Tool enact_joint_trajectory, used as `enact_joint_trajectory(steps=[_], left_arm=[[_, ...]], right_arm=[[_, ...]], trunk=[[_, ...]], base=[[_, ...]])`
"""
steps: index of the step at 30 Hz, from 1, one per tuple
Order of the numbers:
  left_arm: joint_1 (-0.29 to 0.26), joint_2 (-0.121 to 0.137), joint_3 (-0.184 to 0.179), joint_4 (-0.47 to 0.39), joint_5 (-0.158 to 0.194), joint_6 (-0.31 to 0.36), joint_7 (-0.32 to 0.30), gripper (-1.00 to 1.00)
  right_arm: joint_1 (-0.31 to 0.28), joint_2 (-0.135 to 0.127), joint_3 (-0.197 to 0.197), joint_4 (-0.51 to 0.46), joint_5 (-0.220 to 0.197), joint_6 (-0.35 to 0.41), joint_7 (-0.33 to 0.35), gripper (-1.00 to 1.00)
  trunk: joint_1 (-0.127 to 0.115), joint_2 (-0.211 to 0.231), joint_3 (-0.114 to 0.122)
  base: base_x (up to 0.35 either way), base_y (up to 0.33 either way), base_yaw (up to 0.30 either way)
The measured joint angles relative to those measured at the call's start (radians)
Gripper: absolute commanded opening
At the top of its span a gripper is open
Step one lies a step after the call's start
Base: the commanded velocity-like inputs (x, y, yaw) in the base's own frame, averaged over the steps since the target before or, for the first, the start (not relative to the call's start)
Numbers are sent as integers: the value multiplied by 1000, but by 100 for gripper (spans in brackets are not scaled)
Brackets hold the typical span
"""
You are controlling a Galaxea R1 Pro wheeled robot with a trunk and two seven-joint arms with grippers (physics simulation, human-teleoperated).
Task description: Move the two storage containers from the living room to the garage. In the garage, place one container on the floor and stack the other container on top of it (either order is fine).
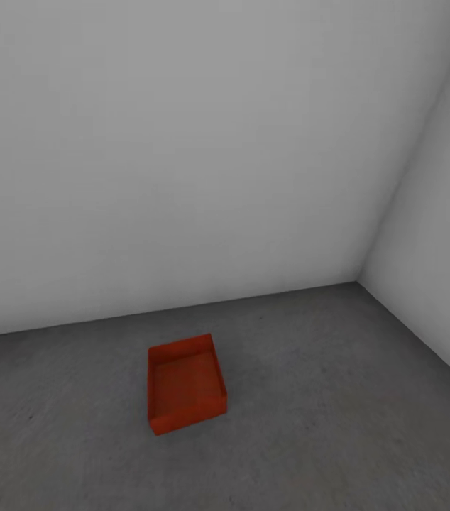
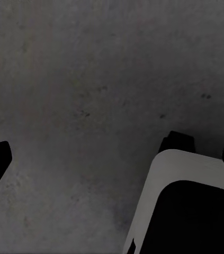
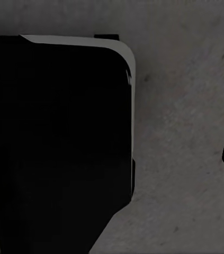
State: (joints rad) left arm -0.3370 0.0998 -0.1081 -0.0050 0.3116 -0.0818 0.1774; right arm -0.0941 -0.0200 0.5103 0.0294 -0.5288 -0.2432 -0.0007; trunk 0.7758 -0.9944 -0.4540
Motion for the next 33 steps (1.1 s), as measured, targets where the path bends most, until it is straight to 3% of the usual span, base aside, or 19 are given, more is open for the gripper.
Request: enact_joint_trajectory(steps=[33], left_arm=[[0,0,0,0,0,0,0,100]], right_arm=[[0,3,-1,0,8,0,0,100]], trunk=[[0,0,52]], base=[[0,0,-17]])
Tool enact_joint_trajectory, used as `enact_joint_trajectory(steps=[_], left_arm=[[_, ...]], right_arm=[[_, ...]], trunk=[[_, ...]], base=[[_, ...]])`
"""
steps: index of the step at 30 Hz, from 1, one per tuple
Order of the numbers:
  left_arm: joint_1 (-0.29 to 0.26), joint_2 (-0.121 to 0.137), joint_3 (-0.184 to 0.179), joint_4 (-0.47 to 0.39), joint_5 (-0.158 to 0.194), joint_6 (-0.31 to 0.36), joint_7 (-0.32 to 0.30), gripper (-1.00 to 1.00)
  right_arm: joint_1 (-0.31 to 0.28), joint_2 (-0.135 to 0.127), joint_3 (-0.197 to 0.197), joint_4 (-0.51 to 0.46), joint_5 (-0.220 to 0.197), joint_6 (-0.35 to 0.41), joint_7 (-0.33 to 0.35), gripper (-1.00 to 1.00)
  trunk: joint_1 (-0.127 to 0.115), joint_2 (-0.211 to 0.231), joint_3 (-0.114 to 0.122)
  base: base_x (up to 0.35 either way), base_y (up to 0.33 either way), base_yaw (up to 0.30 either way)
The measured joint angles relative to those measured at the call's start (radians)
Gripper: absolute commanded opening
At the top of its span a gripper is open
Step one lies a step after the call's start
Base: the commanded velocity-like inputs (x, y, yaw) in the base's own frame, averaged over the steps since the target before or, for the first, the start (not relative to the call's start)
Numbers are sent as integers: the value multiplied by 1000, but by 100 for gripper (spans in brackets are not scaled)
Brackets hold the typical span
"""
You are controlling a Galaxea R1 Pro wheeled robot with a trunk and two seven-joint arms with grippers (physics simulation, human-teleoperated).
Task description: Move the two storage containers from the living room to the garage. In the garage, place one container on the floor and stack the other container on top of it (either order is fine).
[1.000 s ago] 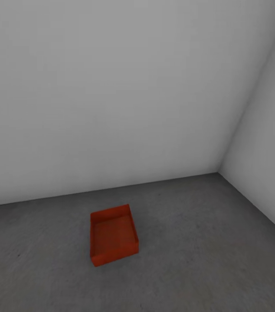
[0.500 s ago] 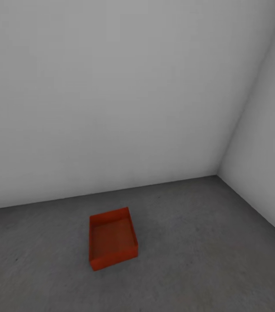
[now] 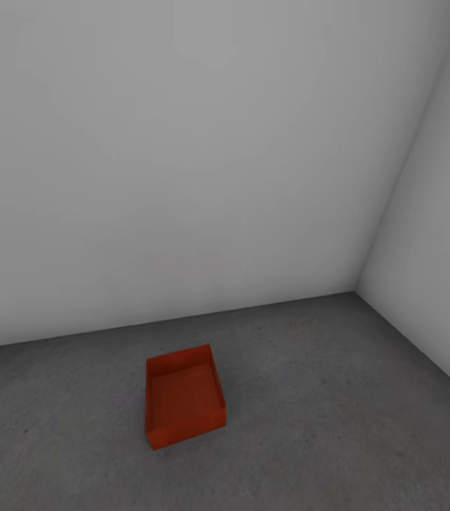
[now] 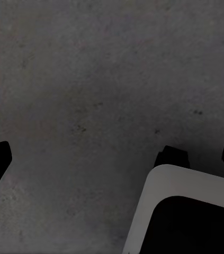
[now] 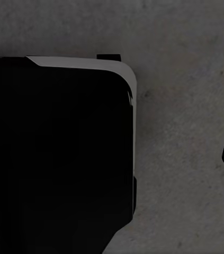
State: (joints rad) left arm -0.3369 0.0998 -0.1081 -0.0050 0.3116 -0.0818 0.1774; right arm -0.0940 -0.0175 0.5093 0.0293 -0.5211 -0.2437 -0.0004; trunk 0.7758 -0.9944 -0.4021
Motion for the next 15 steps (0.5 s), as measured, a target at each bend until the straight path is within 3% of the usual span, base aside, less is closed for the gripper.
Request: enact_joint_trajectory(steps=[10,15], left_arm=[[0,0,0,0,0,0,0,100],[0,0,0,0,0,0,0,100]], right_arm=[[0,0,-1,0,-4,0,-1,100],[0,-1,-2,0,-8,1,-1,100]], trunk=[[0,0,16],[0,0,23]], base=[[0,0,-3],[0,0,-116]])
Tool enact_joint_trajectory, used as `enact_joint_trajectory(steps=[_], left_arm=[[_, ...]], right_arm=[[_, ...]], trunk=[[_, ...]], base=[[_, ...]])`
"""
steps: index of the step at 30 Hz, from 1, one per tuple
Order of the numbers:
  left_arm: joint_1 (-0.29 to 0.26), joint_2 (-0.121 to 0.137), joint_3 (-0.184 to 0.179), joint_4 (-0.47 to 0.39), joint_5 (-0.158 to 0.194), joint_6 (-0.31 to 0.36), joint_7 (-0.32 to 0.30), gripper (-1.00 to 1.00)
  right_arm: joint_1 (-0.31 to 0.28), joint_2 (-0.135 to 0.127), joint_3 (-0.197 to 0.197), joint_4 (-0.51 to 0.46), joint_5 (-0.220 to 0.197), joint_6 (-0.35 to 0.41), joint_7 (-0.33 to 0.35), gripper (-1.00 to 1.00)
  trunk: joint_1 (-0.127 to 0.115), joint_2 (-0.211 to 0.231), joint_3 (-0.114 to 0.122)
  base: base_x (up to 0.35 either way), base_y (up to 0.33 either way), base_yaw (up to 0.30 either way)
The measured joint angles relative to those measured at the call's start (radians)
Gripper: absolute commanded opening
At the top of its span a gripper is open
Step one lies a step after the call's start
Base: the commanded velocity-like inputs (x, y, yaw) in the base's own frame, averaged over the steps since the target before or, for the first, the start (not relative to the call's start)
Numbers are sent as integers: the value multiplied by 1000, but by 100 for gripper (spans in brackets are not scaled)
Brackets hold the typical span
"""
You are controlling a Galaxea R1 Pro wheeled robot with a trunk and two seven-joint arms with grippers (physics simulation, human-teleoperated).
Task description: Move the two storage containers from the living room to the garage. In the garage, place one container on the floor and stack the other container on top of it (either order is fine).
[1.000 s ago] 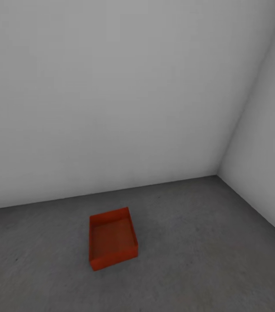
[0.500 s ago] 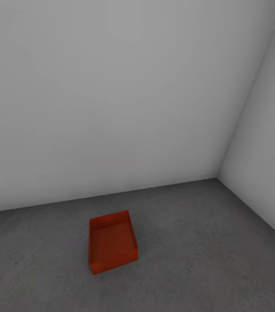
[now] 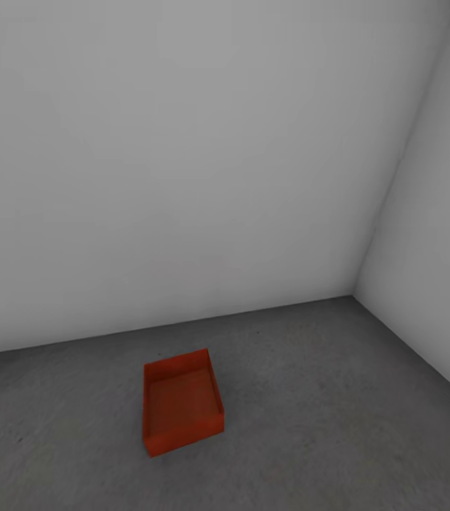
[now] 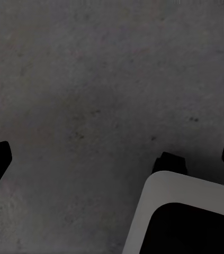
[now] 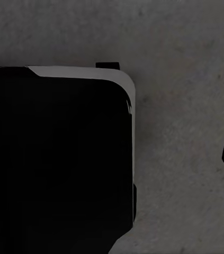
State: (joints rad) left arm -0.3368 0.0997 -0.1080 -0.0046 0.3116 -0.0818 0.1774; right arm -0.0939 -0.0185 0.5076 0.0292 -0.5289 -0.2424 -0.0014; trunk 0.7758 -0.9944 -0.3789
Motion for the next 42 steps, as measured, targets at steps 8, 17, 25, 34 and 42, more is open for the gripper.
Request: enact_joint_trajectory(steps=[8,17,25,34,42], left_arm=[[0,0,0,0,0,0,0,100],[0,0,0,0,0,0,0,100],[0,0,0,0,0,0,0,100],[0,0,0,0,0,0,0,100],[0,0,0,0,0,0,0,100]], right_arm=[[0,-1,-1,0,-1,0,0,100],[0,-2,-1,0,0,0,0,100],[0,-4,2,0,6,6,0,100],[0,-5,7,0,11,11,3,100],[0,-5,7,0,11,10,3,100]], trunk=[[0,0,8],[0,0,16],[0,0,21],[0,0,26],[0,0,30]], base=[[0,0,-233],[0,0,-256],[0,0,-264],[0,0,-274],[0,0,-277]])
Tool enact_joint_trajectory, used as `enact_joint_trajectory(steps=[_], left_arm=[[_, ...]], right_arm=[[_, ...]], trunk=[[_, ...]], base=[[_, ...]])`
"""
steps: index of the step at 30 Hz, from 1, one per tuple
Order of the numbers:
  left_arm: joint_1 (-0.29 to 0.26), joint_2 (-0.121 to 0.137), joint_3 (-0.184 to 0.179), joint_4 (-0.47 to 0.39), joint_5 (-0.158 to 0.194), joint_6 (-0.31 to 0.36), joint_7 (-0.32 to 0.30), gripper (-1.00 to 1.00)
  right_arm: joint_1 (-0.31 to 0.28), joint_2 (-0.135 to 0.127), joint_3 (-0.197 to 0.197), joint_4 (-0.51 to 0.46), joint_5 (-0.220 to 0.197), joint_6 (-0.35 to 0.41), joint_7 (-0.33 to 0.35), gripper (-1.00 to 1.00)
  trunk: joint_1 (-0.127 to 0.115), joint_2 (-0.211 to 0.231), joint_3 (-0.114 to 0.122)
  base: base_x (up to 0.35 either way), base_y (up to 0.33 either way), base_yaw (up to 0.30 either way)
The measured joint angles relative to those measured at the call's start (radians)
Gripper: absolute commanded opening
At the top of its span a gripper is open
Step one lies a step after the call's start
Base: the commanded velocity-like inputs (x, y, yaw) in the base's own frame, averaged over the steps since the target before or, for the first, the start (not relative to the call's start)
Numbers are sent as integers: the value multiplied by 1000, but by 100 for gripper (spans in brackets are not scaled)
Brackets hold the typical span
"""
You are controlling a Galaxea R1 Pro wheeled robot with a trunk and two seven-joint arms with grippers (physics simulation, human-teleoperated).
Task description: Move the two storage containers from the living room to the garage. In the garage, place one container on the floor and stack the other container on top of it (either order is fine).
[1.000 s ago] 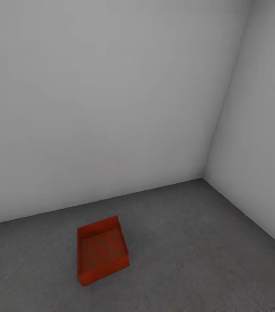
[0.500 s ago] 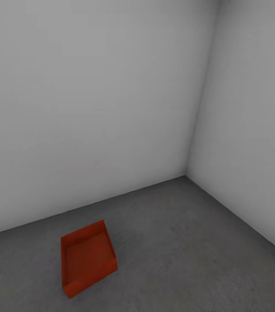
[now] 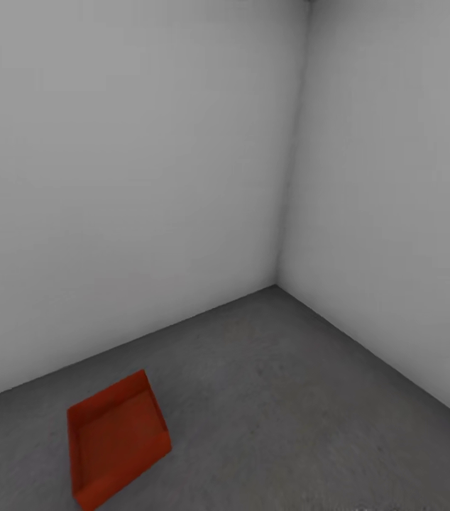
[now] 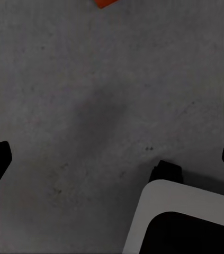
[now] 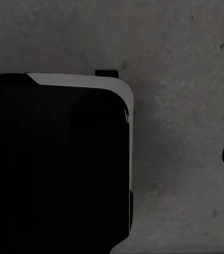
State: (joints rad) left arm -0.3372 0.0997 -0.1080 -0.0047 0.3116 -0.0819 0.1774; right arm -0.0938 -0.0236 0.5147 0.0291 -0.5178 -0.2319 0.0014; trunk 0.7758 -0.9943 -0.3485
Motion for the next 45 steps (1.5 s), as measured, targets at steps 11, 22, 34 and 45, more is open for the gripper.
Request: enact_joint_trajectory(steps=[11,22,34,45], left_arm=[[0,0,0,0,0,0,0,100],[0,0,0,0,0,0,0,100],[0,0,0,0,0,0,0,100],[0,0,0,0,0,0,0,100]], right_arm=[[0,0,0,0,0,0,0,100],[0,-1,1,0,0,0,1,100],[0,0,2,0,1,-1,0,100],[0,0,2,0,0,-1,0,100]], trunk=[[0,0,5],[0,0,8],[0,0,8],[0,0,8]], base=[[0,0,-278],[0,0,-280],[0,0,-281],[0,0,-281]])
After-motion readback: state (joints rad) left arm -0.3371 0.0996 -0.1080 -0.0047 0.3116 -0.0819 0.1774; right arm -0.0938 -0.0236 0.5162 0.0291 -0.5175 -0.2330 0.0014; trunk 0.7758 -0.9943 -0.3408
